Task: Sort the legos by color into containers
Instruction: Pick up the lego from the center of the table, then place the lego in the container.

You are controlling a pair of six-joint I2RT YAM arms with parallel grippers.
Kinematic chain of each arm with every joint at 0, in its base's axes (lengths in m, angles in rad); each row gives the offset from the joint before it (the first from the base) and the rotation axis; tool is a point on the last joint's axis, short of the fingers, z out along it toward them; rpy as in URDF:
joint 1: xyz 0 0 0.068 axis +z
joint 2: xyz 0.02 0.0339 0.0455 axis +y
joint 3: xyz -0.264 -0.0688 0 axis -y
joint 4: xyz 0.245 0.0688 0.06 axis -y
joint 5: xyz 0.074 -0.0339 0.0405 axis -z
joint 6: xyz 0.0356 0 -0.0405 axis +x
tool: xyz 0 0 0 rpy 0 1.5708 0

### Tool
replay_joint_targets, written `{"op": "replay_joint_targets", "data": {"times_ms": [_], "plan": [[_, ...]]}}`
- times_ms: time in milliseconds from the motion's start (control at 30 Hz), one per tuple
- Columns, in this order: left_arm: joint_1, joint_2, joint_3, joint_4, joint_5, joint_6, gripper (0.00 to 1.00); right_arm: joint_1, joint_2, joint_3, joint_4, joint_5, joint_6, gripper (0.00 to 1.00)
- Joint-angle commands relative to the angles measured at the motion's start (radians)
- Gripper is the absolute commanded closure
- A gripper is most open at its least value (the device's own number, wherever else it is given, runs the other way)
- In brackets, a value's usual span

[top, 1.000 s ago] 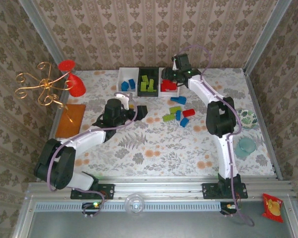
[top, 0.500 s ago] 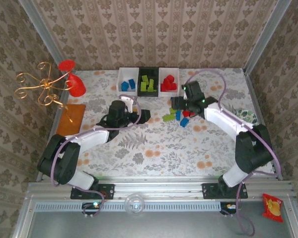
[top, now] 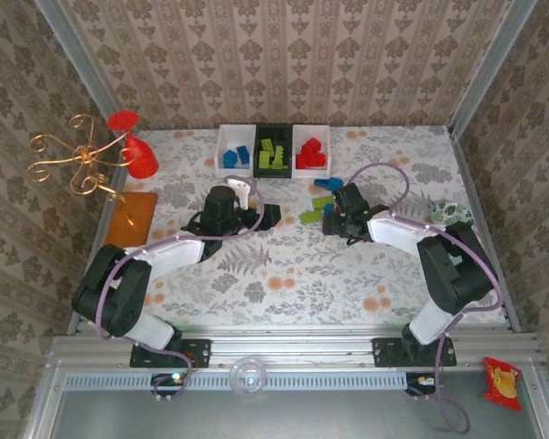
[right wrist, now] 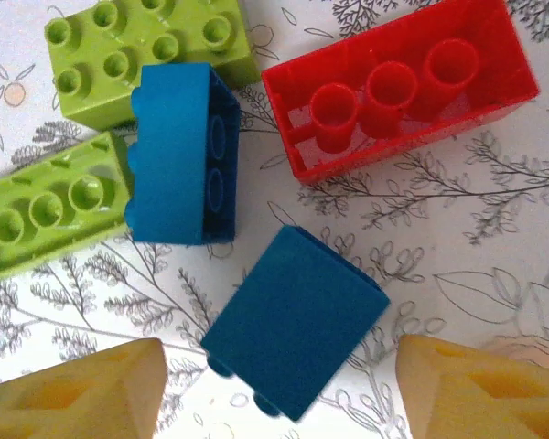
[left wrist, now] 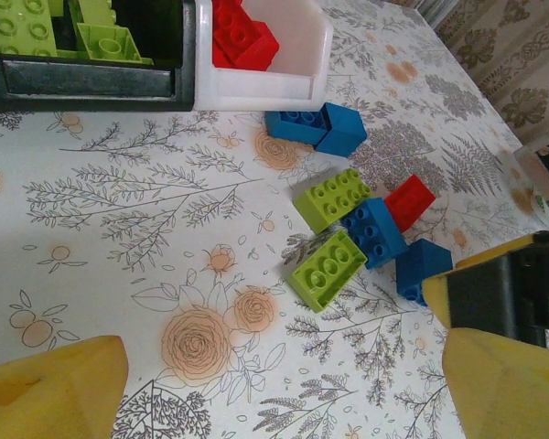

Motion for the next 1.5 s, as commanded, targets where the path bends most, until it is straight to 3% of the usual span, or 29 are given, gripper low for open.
{"op": "replay_joint_targets", "data": {"times_ms": [0,333,500,700,867,1167,1467], "plan": [[-0.007,-0.031,0.002,0.014,-0.003,0.007,0.10,0.009,0.039,0.012,0.060,0.046,0.042,0.35],[-0.004,-0.057,-0.027,0.013,-0.020,0.010,0.10,0.021,0.115,0.045,0.100,0.107,0.044,0.58],[0.009,-0.074,-0.050,0.017,-0.040,0.007,0.10,0.027,0.017,-0.022,0.158,0.114,0.017,0.68],[0.049,-0.120,-0.100,0.030,-0.132,-0.024,0.10,0.053,-0.069,-0.061,0.409,-0.100,0.031,0.71],[0.145,-0.235,-0.178,0.032,-0.174,-0.080,0.09,0.125,0.092,0.165,0.479,-0.195,0.044,0.71],[0.215,-0.384,-0.234,-0.068,-0.189,-0.103,0.08,0.147,0.477,0.631,0.528,-0.284,0.142,0.72],[0.230,-0.425,-0.262,-0.069,-0.158,-0.113,0.08,0.145,0.772,1.085,0.341,-0.282,0.043,0.69]]}}
